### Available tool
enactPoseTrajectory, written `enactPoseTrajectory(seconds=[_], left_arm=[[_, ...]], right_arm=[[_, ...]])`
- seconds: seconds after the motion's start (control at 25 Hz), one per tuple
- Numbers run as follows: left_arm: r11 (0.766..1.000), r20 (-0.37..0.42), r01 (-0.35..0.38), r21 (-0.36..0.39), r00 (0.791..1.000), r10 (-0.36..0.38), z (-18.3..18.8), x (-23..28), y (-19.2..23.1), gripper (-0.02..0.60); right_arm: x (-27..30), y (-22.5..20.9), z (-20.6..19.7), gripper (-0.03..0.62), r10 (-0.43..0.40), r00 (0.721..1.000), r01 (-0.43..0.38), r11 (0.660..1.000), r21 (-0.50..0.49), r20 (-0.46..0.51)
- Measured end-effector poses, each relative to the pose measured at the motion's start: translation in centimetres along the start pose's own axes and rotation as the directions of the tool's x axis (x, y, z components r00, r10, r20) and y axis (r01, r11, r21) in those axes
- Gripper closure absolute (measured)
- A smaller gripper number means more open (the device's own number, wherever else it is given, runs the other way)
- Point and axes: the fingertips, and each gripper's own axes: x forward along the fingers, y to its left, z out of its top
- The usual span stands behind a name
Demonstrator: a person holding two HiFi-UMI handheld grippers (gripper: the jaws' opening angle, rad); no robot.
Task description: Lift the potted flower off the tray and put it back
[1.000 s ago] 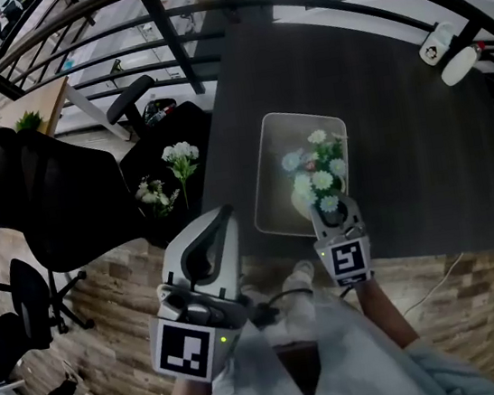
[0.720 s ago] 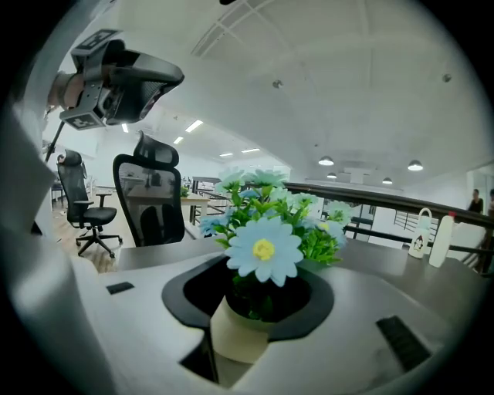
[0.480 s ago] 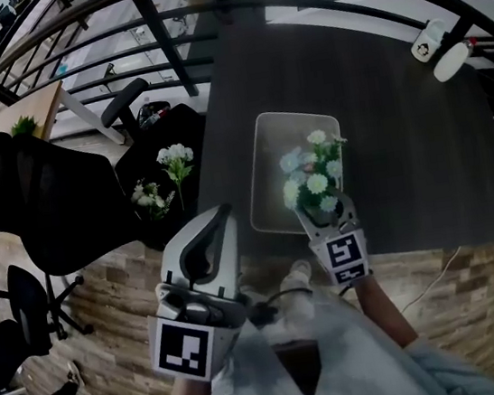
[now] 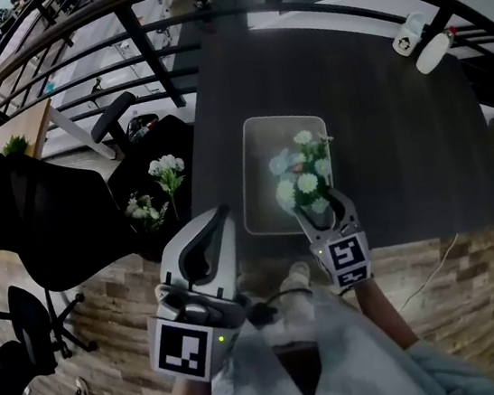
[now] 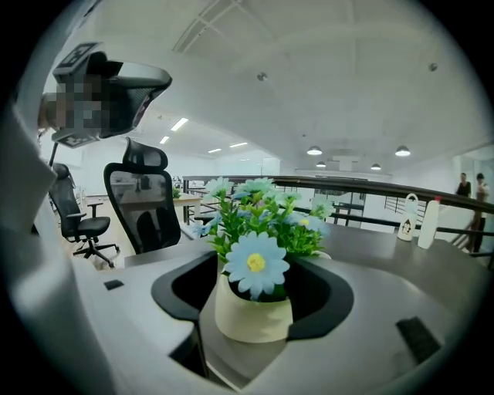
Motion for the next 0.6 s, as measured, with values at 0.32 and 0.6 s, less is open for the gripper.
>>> enactPoseTrajectory(seconds=[0.32, 0.6], left_arm=[[0.998, 0.021, 0.057, -0.006, 0.998, -0.056, 0.4, 0.4, -0.4, 0.583], [0.995, 0.042, 0.1, -0.019, 0.994, -0.099, 0.5, 0.6, -1.0, 0.583]], right_arm=[[-1.3, -0.2, 2.4, 0.315, -0.05, 0.997, 0.049, 0.998, 0.025, 0.058], [-3.1, -0.9, 5.1, 0.316, -0.099, 0.987, 0.096, 0.995, 0.029, 0.13]])
